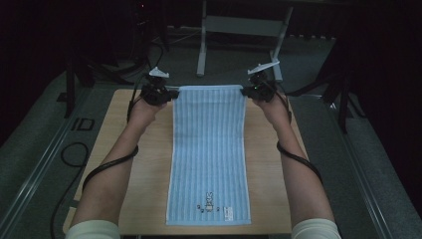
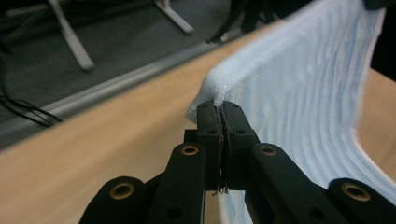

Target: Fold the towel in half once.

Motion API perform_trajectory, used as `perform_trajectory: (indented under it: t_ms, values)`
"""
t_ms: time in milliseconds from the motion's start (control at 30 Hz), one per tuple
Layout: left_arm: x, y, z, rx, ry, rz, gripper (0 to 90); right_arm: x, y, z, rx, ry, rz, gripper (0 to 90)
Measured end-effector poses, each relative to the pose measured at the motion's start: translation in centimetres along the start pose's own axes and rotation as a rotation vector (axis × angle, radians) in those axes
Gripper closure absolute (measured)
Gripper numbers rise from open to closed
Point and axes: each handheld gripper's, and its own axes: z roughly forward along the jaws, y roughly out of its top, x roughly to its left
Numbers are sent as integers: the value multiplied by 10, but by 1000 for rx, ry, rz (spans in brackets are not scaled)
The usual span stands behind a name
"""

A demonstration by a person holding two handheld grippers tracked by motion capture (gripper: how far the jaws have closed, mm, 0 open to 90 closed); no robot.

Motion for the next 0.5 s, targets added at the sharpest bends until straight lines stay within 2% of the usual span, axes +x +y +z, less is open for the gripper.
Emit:
perform_trajectory:
  t_ms: [67, 167, 267, 300, 367, 400, 467, 500]
  values:
    - [-1, 11, -8, -18, 15, 11, 870, -2, 8, -8, -19, -3, 2, 845]
    - [-3, 25, -19, -46, 9, 21, 870, -2, 20, -18, -31, -38, -28, 846]
    - [-4, 30, -30, -78, -8, 14, 869, -3, 29, -29, -55, -32, -24, 846]
    - [-5, 28, -33, -85, -6, 21, 869, -2, 29, -34, -70, -28, -22, 845]
    - [-6, 20, -38, -98, -51, 10, 869, 1, 27, -40, -92, -8, -30, 845]
    - [-8, 15, -40, -91, -47, 10, 869, 5, 23, -43, -93, -9, -41, 845]
    - [-14, 0, -43, -84, -98, 22, 869, 13, 9, -51, -119, 15, -57, 845]
    - [-17, -6, -44, -80, -101, 26, 869, 17, 2, -54, -121, 20, -68, 845]
